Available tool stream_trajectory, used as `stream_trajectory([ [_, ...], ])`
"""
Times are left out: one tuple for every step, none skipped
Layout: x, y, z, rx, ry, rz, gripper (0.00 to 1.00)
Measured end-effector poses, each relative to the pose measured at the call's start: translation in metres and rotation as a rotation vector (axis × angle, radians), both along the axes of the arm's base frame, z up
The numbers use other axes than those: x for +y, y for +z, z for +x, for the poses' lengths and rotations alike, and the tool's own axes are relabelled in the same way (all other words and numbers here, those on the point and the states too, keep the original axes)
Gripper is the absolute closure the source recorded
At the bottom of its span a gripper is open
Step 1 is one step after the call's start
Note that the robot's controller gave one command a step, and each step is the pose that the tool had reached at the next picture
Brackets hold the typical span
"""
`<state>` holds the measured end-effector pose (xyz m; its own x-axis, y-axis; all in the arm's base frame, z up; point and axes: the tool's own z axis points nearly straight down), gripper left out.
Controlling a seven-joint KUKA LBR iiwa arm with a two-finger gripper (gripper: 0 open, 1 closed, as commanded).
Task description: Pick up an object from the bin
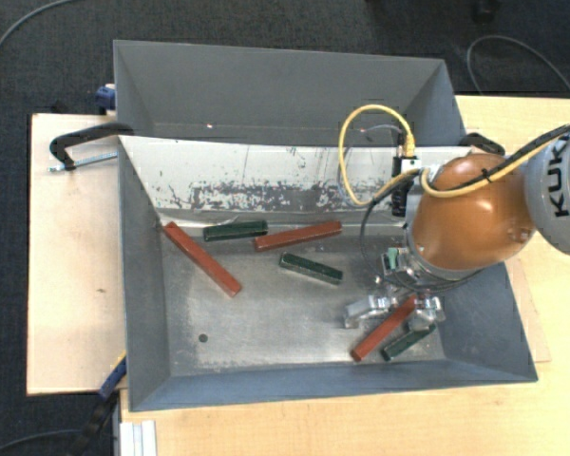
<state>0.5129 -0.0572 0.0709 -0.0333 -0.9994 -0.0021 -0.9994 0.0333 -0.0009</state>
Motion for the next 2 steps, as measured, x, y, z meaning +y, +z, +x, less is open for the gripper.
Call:
stream_trajectory([
  [0.0004, 0.001, 0.0021, -0.009, -0.001, 0.002, 1.0],
  [0.0016, 0.0102, 0.0044, -0.007, -0.005, 0.001, 1.0],
])
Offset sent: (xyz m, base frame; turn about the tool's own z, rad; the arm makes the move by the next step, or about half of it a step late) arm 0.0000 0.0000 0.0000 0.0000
